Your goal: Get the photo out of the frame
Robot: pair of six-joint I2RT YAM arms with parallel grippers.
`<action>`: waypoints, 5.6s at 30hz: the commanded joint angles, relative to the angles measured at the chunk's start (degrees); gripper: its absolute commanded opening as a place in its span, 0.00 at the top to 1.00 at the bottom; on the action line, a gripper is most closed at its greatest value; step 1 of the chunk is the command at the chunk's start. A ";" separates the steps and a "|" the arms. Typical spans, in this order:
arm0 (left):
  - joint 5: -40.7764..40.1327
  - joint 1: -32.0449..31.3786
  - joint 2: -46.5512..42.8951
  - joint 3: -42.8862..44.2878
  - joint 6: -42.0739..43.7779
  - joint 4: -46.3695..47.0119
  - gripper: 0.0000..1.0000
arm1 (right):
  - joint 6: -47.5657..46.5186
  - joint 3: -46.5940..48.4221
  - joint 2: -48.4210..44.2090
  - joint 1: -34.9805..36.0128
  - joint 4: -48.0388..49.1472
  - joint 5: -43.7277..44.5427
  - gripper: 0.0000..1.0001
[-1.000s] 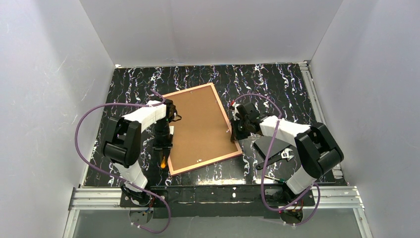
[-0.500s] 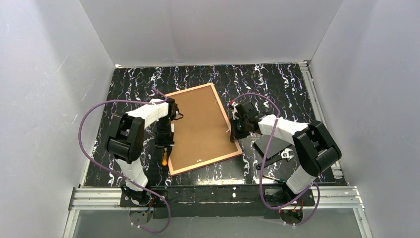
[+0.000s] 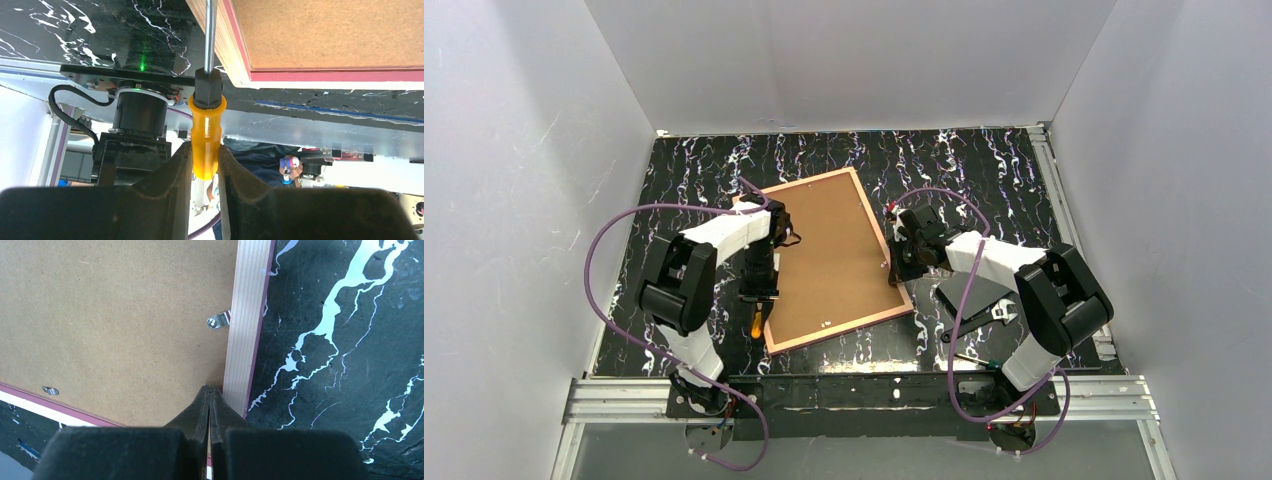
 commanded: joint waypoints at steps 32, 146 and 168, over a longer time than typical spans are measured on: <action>-12.57 -0.49 4.69 -0.68 -7.03 -2.91 1.00 | -0.66 -0.81 -0.42 0.04 -0.20 0.51 0.99; -2.72 -19.19 -25.15 -15.95 -16.32 19.28 1.00 | -1.76 -3.89 -20.44 2.33 -8.15 10.78 0.99; 20.42 15.64 -22.99 -14.33 -8.47 6.49 1.00 | -3.62 -3.70 -9.44 2.44 -1.07 1.78 0.99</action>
